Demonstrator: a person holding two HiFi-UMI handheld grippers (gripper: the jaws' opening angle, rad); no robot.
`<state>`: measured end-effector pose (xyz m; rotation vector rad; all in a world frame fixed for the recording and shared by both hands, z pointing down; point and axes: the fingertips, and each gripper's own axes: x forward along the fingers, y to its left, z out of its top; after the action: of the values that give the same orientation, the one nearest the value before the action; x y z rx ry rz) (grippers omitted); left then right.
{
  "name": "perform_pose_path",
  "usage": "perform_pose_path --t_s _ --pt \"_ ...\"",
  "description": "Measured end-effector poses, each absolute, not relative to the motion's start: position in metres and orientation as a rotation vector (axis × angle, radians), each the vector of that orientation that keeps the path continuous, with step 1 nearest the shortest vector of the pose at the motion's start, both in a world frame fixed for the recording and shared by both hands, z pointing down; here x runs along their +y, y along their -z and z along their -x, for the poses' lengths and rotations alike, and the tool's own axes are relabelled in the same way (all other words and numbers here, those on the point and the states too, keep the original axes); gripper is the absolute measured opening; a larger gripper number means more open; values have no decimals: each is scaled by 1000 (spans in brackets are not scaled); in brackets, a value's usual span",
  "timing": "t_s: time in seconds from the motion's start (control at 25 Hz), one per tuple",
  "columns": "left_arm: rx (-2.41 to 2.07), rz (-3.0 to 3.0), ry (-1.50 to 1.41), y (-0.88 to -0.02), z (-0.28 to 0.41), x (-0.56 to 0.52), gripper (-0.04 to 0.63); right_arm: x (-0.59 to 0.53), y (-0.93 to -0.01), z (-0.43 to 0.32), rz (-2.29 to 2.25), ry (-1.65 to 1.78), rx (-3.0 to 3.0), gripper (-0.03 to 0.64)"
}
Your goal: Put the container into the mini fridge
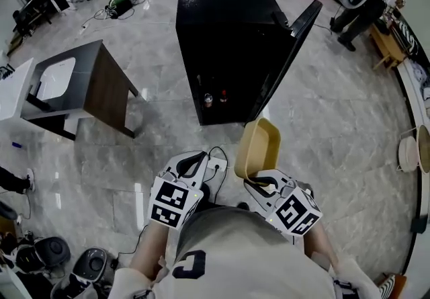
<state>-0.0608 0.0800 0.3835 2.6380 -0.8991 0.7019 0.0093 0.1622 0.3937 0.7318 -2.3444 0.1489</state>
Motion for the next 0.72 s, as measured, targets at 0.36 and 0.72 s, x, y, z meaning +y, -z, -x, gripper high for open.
perform_pose_path --t_s 0.36,0.72 --pt "-880 -2593 -646 -389 110 35 55 134 -394 37 -740 -120 -2260 31" --pt "-830 -2591 -637 -401 153 8 55 112 -402 74 -702 -102 -2193 31"
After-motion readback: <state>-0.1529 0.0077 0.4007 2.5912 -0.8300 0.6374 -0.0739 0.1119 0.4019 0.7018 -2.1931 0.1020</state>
